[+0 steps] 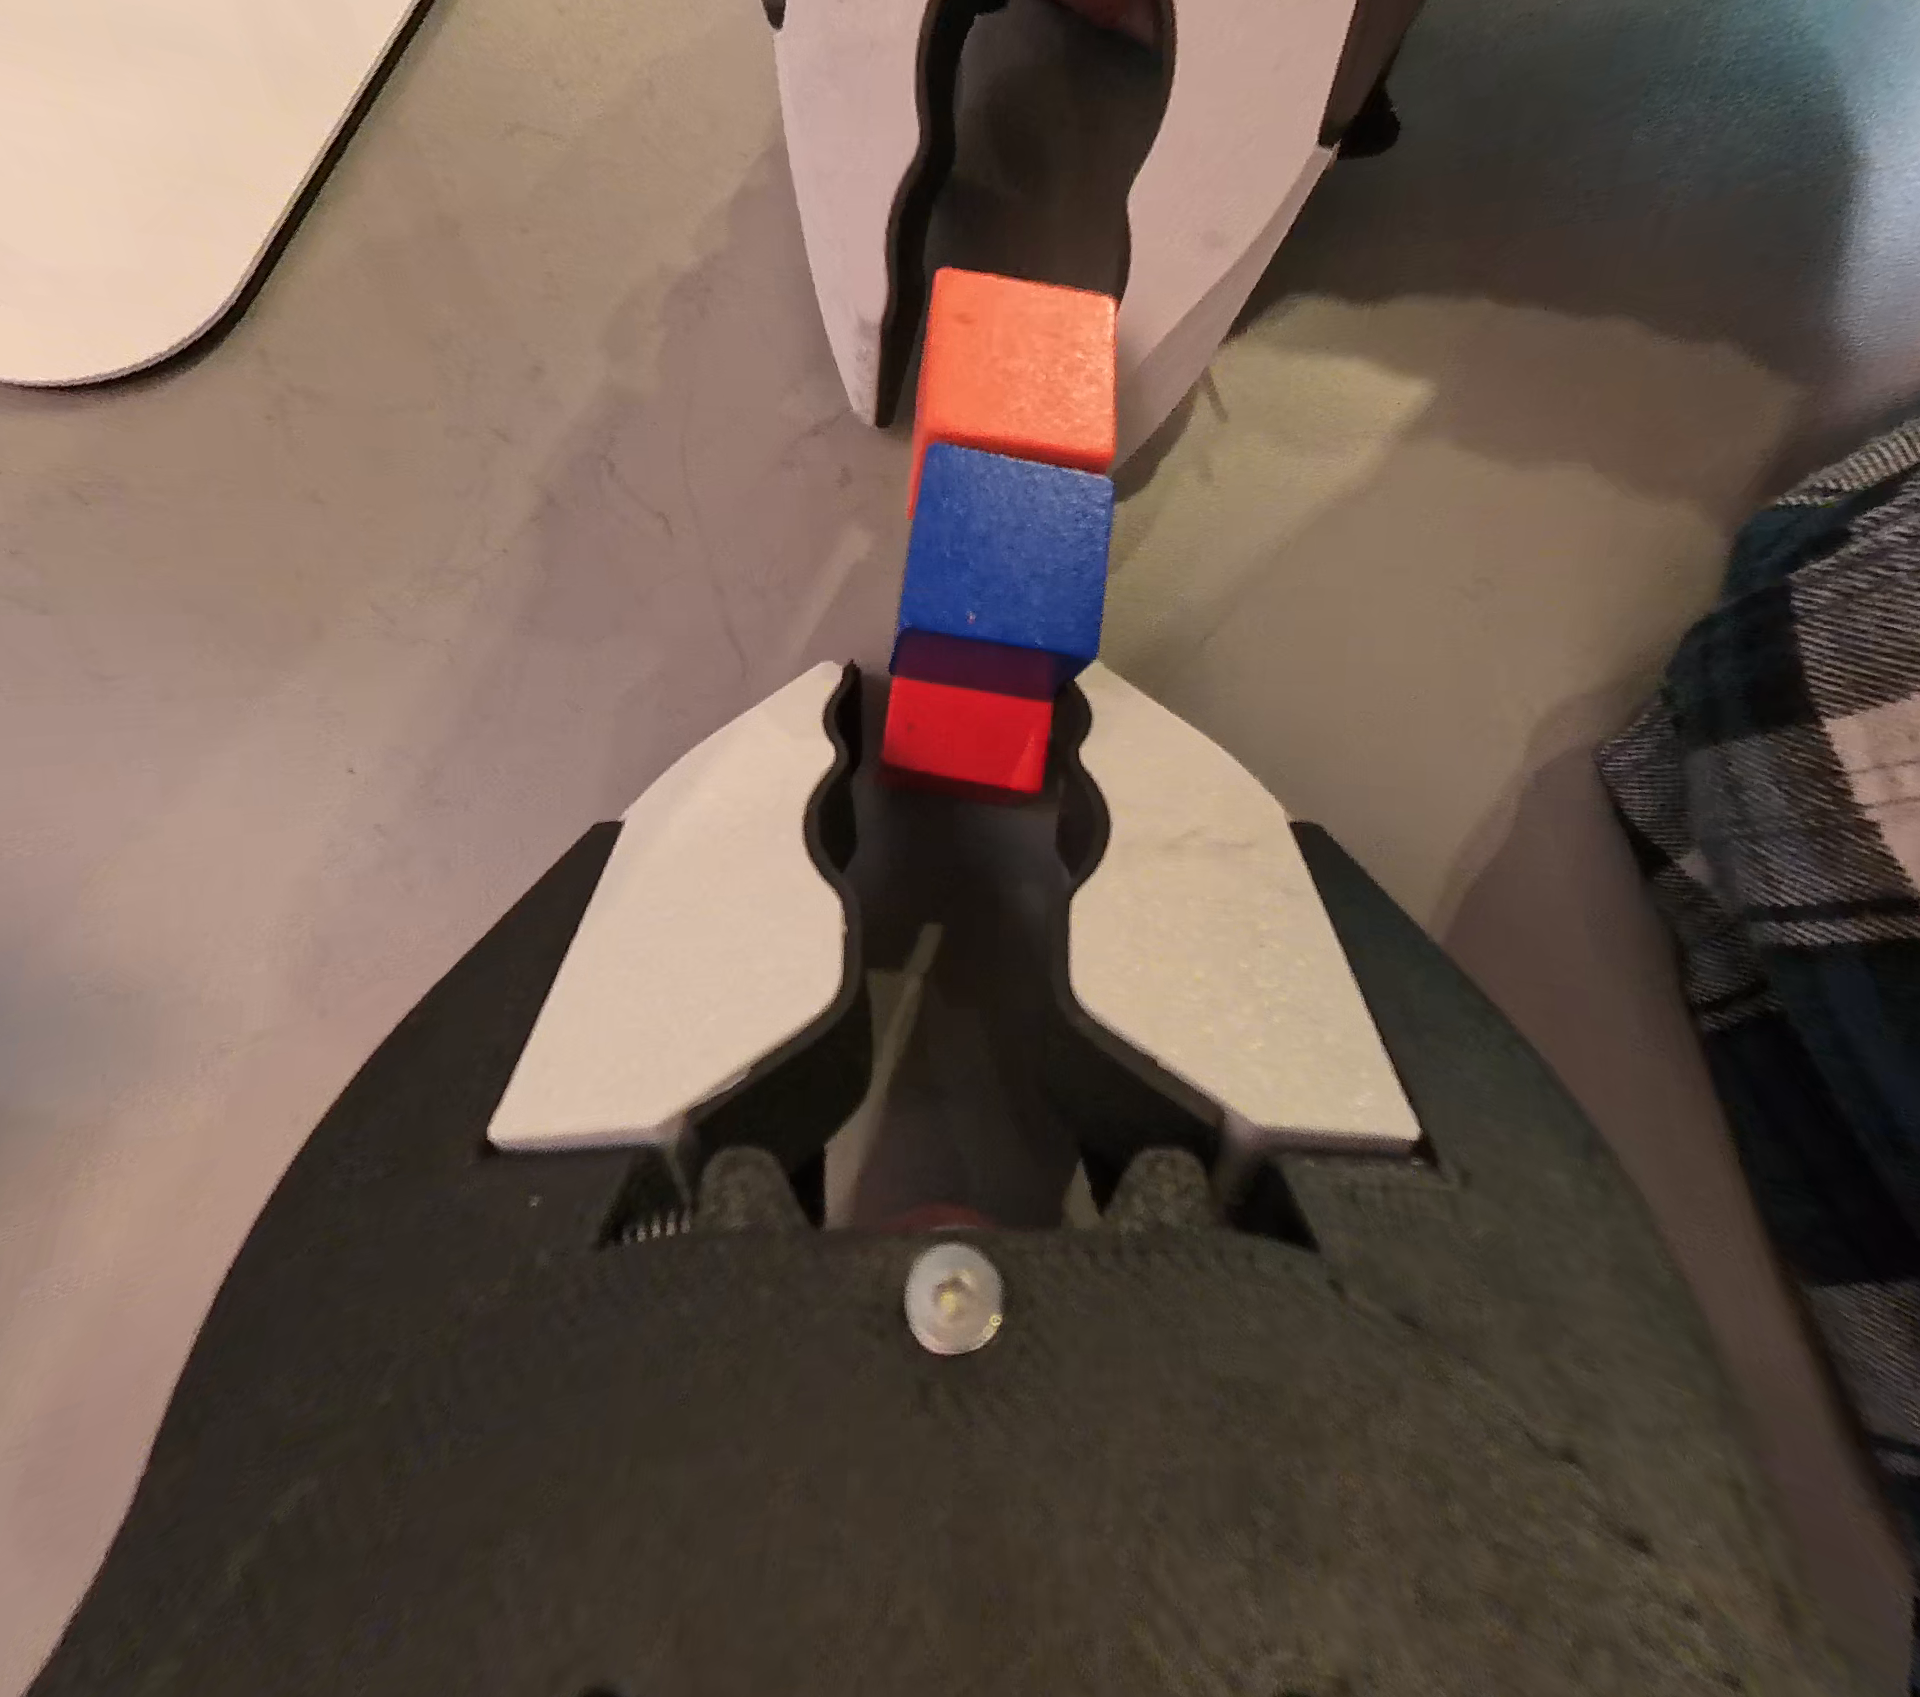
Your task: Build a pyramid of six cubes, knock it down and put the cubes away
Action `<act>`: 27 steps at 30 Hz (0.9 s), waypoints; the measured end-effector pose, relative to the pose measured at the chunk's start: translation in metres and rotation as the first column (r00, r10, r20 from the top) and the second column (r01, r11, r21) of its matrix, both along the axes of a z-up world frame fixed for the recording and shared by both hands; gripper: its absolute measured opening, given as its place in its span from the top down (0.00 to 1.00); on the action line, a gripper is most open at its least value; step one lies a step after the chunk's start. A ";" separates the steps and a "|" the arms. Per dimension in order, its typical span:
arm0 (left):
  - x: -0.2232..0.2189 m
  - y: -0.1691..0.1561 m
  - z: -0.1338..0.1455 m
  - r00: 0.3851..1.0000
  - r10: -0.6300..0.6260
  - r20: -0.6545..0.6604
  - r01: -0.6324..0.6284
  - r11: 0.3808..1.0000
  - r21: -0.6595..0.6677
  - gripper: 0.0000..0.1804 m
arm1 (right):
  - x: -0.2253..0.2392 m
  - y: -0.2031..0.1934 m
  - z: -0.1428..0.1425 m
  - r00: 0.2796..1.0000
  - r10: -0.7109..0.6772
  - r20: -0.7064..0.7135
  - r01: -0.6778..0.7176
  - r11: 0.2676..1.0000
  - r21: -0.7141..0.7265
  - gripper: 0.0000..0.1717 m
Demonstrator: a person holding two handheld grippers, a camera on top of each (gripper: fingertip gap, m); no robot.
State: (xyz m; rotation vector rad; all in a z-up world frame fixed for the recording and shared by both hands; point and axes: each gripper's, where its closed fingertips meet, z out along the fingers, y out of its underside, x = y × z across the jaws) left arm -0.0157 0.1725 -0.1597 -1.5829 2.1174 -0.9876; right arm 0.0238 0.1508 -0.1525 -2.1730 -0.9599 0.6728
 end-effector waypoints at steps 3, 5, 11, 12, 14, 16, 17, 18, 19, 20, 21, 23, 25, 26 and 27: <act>0.000 0.000 0.000 1.000 0.002 -0.001 -0.002 1.000 -0.002 0.80 | 0.001 0.000 0.001 1.000 -0.007 -0.009 0.007 1.000 -0.003 0.76; 0.000 -0.001 0.000 1.000 0.007 0.000 -0.007 1.000 -0.005 0.78 | 0.002 0.001 0.000 1.000 -0.011 -0.015 0.011 1.000 -0.003 0.76; 0.000 0.001 0.000 1.000 0.021 0.003 -0.021 1.000 0.005 0.81 | -0.001 -0.002 0.000 1.000 0.006 -0.006 -0.006 1.000 -0.002 0.80; 0.000 0.002 0.000 1.000 0.023 0.003 -0.024 1.000 0.007 0.82 | -0.001 -0.002 0.000 1.000 0.008 -0.005 -0.008 1.000 -0.002 0.81; 0.000 0.003 0.000 1.000 0.025 0.003 -0.025 1.000 0.008 0.83 | -0.002 -0.003 0.000 1.000 0.008 -0.004 -0.008 1.000 -0.002 0.81; 0.000 0.003 0.000 1.000 0.025 0.003 -0.025 1.000 0.011 0.83 | -0.002 -0.003 0.001 1.000 0.011 -0.003 -0.011 1.000 -0.002 0.83; 0.000 0.003 0.000 1.000 0.025 0.003 -0.025 1.000 0.012 0.83 | -0.002 -0.003 0.001 1.000 0.012 -0.002 -0.012 1.000 -0.002 0.83; 0.000 0.002 0.000 1.000 0.024 0.003 -0.025 1.000 0.011 0.83 | -0.002 -0.002 0.001 1.000 0.011 -0.002 -0.011 1.000 -0.002 0.83; 0.000 0.003 0.000 1.000 0.024 0.003 -0.024 1.000 0.011 0.83 | -0.002 -0.002 0.001 1.000 0.010 -0.003 -0.010 1.000 -0.002 0.83; 0.000 0.003 0.000 1.000 0.024 0.003 -0.024 1.000 0.009 0.83 | -0.001 -0.002 0.001 1.000 0.008 -0.004 -0.008 1.000 -0.003 0.83; 0.000 0.002 0.000 1.000 0.024 0.003 -0.024 1.000 0.008 0.83 | -0.001 -0.002 0.001 1.000 0.008 -0.005 -0.008 1.000 -0.003 0.83; 0.000 0.002 0.001 1.000 0.022 0.003 -0.022 1.000 0.004 0.82 | -0.002 -0.002 0.001 1.000 0.006 -0.010 -0.006 1.000 -0.005 0.80; -0.001 0.002 0.001 1.000 0.021 0.003 -0.021 1.000 0.001 0.80 | -0.002 -0.001 0.002 1.000 -0.005 -0.023 0.005 1.000 -0.009 0.74; -0.001 0.002 0.001 1.000 0.022 0.002 -0.022 1.000 0.000 0.80 | -0.002 0.000 0.003 1.000 -0.008 -0.030 0.007 1.000 -0.009 0.73; 0.000 0.002 0.001 1.000 0.024 0.003 -0.024 1.000 0.000 0.78 | -0.002 0.001 0.004 0.999 -0.008 -0.034 0.007 1.000 -0.005 0.73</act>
